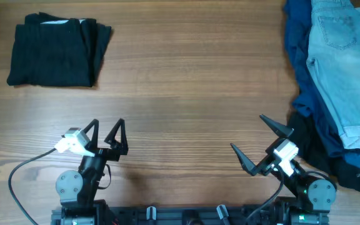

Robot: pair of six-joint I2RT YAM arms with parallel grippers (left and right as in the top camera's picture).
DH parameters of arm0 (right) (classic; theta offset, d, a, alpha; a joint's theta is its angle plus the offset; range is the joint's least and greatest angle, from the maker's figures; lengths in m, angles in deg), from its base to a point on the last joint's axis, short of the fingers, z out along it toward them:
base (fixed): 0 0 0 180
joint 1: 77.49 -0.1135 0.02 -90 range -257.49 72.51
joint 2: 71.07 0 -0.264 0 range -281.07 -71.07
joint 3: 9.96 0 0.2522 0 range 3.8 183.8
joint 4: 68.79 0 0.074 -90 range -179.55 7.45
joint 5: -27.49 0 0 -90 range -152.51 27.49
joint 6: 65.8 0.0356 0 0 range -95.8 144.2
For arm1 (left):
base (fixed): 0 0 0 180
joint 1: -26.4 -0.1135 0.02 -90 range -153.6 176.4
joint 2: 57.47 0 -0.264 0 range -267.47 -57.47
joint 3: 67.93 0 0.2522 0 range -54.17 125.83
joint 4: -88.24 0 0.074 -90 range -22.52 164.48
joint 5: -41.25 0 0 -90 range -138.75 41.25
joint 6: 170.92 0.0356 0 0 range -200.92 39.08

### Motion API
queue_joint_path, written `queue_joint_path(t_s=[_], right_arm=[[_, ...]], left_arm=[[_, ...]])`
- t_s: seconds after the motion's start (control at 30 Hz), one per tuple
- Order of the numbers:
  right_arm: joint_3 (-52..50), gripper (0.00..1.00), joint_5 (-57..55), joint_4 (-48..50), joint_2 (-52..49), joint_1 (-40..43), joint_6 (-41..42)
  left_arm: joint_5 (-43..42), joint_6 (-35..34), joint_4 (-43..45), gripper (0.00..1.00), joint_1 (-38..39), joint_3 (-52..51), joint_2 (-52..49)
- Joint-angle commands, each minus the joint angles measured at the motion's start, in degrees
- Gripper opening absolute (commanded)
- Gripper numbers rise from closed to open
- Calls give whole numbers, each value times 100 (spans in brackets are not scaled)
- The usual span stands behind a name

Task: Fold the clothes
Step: 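Reach the right gripper to the light-blue jeans on the right pile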

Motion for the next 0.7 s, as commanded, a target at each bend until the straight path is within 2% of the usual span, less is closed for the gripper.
queue_joint_path(t_s=[0.0, 0.13, 0.27, 0.47, 0.67], right_arm=[[22, 100, 179, 13, 68, 28, 367], [350, 100, 173, -33, -68, 28, 501], [903, 100, 243, -107, -765, 28, 474], [2481, 100, 809, -205, -2806, 28, 472], [4468, 100, 1600, -654, -5025, 28, 466]], left_arm=[[-391, 92, 22, 100, -42, -35, 24], [-511, 236, -2, 100, -42, 173, -164], [-507, 562, -4, 100, -42, 763, -776], [-577, 686, -179, 100, -37, 2299, -2461], [-1082, 848, -890, 100, -35, 4120, -4325]])
